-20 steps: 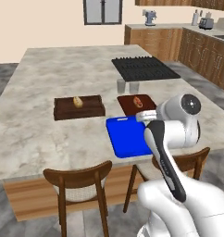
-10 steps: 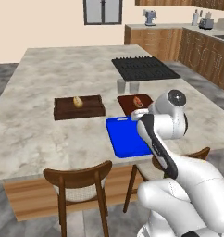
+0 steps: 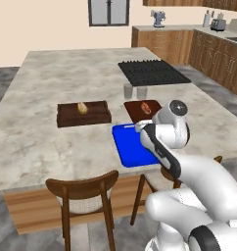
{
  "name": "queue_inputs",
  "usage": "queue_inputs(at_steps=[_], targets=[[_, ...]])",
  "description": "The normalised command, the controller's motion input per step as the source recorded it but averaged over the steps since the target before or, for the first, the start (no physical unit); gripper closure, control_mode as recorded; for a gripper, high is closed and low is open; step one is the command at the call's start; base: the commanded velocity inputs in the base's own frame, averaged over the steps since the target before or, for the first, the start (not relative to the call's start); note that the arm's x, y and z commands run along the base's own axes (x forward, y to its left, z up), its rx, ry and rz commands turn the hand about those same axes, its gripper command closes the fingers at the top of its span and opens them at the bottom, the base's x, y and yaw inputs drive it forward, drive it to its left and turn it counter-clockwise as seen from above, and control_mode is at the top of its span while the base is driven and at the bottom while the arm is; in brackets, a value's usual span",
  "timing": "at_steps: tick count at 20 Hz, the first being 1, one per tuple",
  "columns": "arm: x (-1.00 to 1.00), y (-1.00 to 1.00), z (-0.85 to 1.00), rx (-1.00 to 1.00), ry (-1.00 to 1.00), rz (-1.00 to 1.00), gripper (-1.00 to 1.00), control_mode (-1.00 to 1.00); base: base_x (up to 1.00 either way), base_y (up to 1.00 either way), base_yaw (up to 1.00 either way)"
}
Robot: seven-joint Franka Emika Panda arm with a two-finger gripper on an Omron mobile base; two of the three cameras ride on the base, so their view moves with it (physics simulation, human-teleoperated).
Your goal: Take the cakes from the fridge and place them on the empty tray on the dining counter.
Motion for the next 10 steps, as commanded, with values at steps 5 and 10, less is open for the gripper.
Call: queue_inputs(at_steps=[5, 10], targets=[[0.42, 0.00, -0.29, 0.00, 0.00, 0.00, 1.00, -1.00, 0.00, 0.00, 0.00], [0.50, 0.00, -0.23, 0.00, 0.00, 0.00, 1.00, -1.00, 0.00, 0.00, 0.00]])
